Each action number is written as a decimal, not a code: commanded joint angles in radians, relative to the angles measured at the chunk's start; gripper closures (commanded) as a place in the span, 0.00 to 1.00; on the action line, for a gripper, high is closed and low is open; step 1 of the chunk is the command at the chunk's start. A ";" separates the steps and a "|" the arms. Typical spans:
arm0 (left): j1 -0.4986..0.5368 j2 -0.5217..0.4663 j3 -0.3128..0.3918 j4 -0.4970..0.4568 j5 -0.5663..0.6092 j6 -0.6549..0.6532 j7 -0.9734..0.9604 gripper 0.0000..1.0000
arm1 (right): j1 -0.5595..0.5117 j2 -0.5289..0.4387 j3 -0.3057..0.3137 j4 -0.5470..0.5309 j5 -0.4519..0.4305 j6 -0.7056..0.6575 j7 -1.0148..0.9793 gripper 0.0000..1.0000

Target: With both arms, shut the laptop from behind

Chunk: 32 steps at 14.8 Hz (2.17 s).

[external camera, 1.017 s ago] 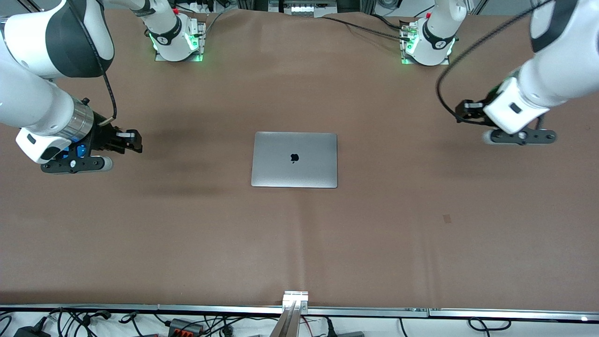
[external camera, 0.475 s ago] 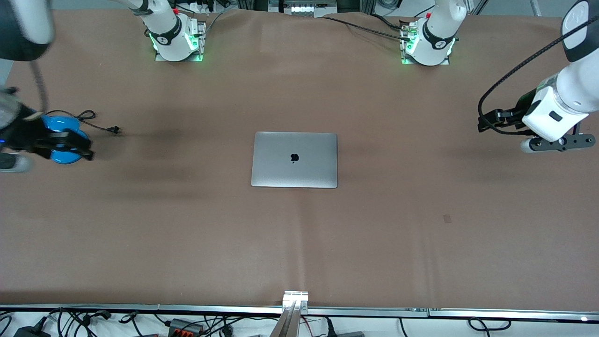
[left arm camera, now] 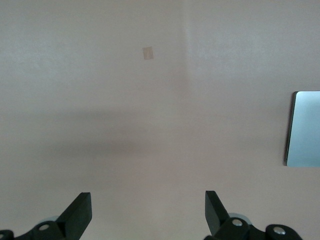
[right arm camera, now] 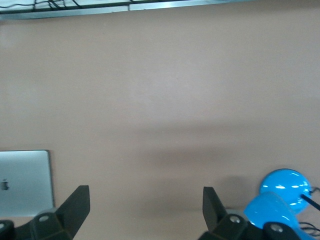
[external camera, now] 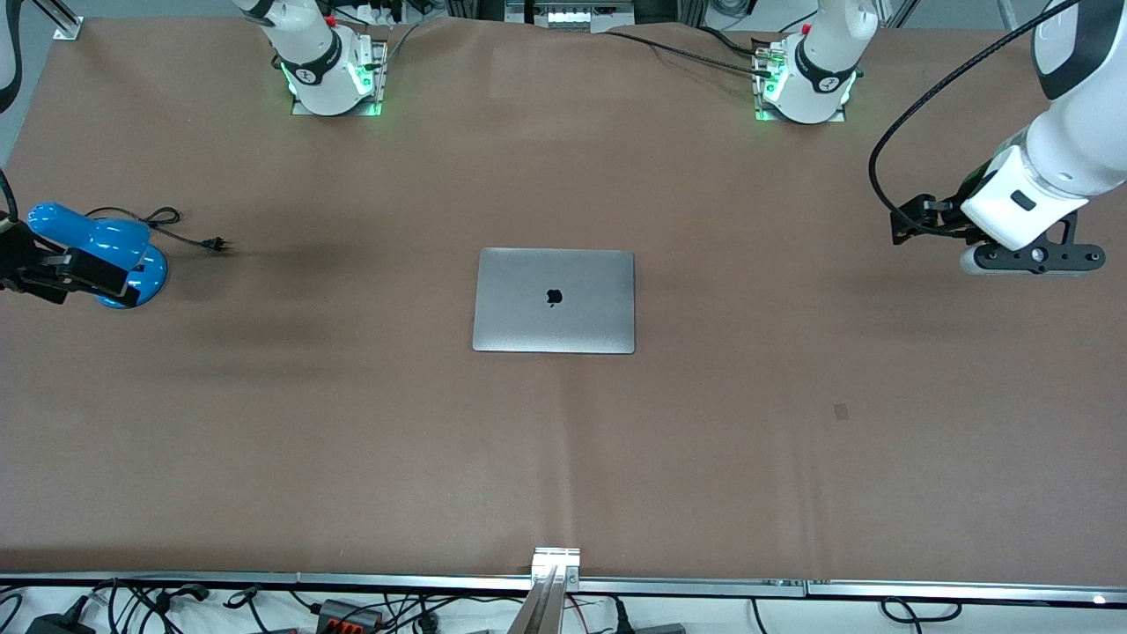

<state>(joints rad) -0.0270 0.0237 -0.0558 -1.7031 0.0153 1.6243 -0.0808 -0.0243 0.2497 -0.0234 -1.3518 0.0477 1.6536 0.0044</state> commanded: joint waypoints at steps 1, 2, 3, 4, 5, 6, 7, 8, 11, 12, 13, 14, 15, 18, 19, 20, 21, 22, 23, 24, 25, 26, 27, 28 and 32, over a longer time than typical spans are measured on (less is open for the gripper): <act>0.002 -0.014 -0.001 0.010 0.015 0.005 0.029 0.00 | -0.008 -0.044 0.031 -0.030 -0.048 -0.031 0.005 0.00; 0.004 -0.014 -0.001 0.010 0.014 0.005 0.029 0.00 | -0.005 -0.076 0.033 -0.070 -0.058 -0.023 0.011 0.00; 0.006 -0.011 -0.001 0.011 0.014 0.005 0.029 0.00 | 0.006 -0.113 0.033 -0.119 -0.075 -0.009 0.017 0.00; 0.006 -0.008 -0.002 0.014 0.014 0.005 0.029 0.00 | 0.010 -0.153 0.033 -0.177 -0.078 0.009 0.017 0.00; 0.006 -0.008 -0.002 0.014 0.014 0.005 0.029 0.00 | 0.010 -0.196 0.033 -0.238 -0.078 0.030 0.017 0.00; 0.006 -0.008 -0.002 0.014 0.014 0.005 0.029 0.00 | 0.009 -0.239 0.033 -0.297 -0.078 0.055 0.017 0.00; 0.006 -0.008 -0.002 0.014 0.014 0.005 0.032 0.00 | 0.009 -0.283 0.033 -0.353 -0.080 0.069 0.016 0.00; 0.007 -0.008 -0.001 0.013 0.014 0.003 0.033 0.00 | 0.009 -0.315 0.031 -0.395 -0.080 0.069 0.016 0.00; 0.007 -0.007 -0.001 0.013 0.014 0.005 0.035 0.00 | 0.009 -0.385 0.031 -0.474 -0.080 0.071 0.016 0.00; 0.007 -0.007 -0.001 0.013 0.014 0.003 0.036 0.00 | 0.007 -0.389 0.031 -0.475 -0.080 0.061 0.016 0.00; 0.007 -0.007 -0.001 0.013 0.014 0.003 0.038 0.00 | 0.007 -0.389 0.031 -0.472 -0.078 0.055 0.016 0.00; 0.007 -0.007 -0.001 0.013 0.014 0.003 0.038 0.00 | 0.007 -0.389 0.030 -0.468 -0.078 0.051 0.014 0.00; 0.007 -0.007 -0.001 0.013 0.014 0.003 0.036 0.00 | 0.007 -0.389 0.030 -0.463 -0.077 0.051 0.006 0.00; 0.006 -0.007 -0.001 0.013 0.014 0.003 0.036 0.00 | 0.006 -0.383 0.023 -0.458 -0.063 0.052 0.003 0.00; 0.006 -0.007 -0.001 0.014 0.014 0.003 0.036 0.00 | 0.006 -0.385 0.023 -0.458 -0.065 0.051 0.003 0.00; 0.006 -0.007 -0.001 0.014 0.014 0.003 0.038 0.00 | 0.004 -0.382 0.023 -0.451 -0.069 0.051 -0.006 0.00; 0.006 -0.007 -0.001 0.013 0.014 0.003 0.038 0.00 | 0.004 -0.376 0.023 -0.435 -0.068 0.051 -0.006 0.00; 0.006 -0.007 -0.002 0.014 0.014 0.003 0.038 0.00 | 0.004 -0.372 0.025 -0.434 -0.066 0.051 -0.001 0.00; 0.006 -0.007 -0.001 0.014 0.014 0.003 0.038 0.00 | 0.006 -0.372 0.025 -0.432 -0.065 0.051 0.000 0.00; 0.006 -0.007 -0.001 0.014 0.014 0.003 0.038 0.00 | 0.004 -0.372 0.023 -0.432 -0.065 0.052 0.000 0.00; 0.006 -0.007 -0.001 0.014 0.014 0.003 0.038 0.00 | 0.004 -0.372 0.023 -0.431 -0.065 0.052 -0.001 0.00; 0.006 -0.007 -0.001 0.014 0.014 0.003 0.038 0.00 | 0.006 -0.375 0.023 -0.431 -0.065 0.051 -0.001 0.00; 0.006 -0.007 -0.001 0.014 0.014 0.003 0.038 0.00 | 0.004 -0.377 0.023 -0.431 -0.065 0.051 -0.001 0.00; 0.006 -0.007 -0.001 0.014 0.014 0.003 0.038 0.00 | 0.004 -0.380 0.023 -0.431 -0.063 0.046 0.000 0.00; 0.006 -0.007 -0.001 0.014 0.014 0.003 0.038 0.00 | 0.006 -0.382 0.023 -0.431 -0.063 0.029 -0.001 0.00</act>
<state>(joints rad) -0.0261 0.0197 -0.0549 -1.6960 0.0153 1.6266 -0.0656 -0.0169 -0.1230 -0.0004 -1.7897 -0.0140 1.7011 0.0053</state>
